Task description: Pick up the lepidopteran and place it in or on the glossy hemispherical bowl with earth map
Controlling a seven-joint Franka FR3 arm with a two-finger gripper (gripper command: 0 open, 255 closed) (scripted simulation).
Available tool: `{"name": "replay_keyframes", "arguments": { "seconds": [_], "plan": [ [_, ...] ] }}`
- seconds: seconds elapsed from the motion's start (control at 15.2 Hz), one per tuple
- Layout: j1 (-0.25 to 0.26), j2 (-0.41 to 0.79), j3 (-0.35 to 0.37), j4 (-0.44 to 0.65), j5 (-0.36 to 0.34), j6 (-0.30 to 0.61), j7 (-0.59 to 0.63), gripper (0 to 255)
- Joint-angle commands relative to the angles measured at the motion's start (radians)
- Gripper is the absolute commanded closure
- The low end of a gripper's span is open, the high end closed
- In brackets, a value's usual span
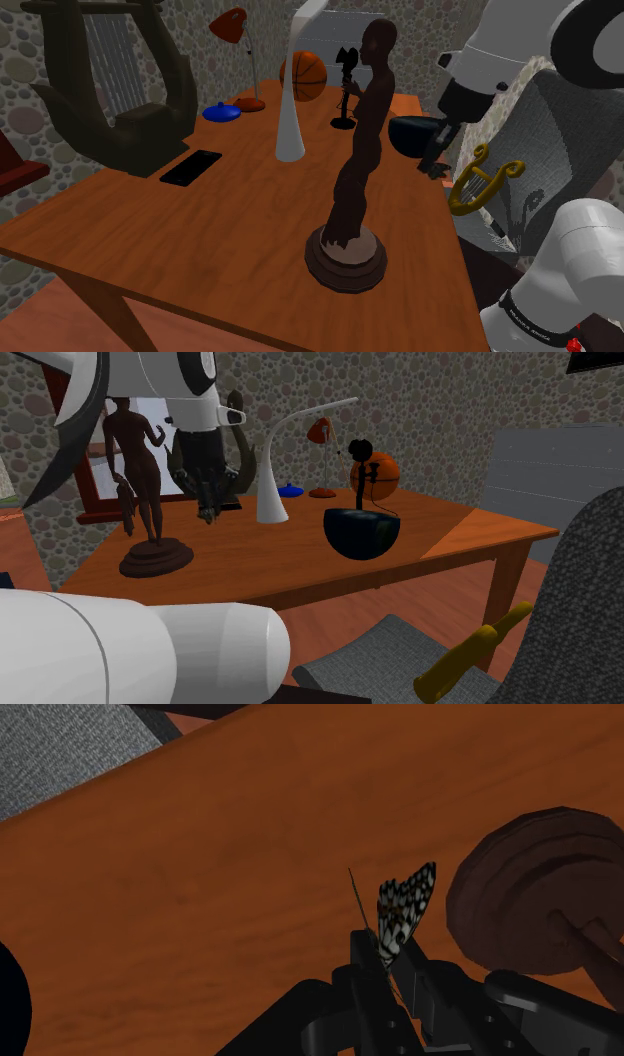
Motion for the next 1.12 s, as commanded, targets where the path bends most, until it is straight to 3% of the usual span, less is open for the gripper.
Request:
{"name": "replay_keyframes", "arguments": {
  "seconds": [0.0,1.06],
  "plan": [
    [-0.002,0.008,-0.004,0.032,-0.003,-0.025,-0.003,255],
    [-0.013,0.084,-0.034,0.276,-0.025,-0.193,-0.024,255]
  ]
}}
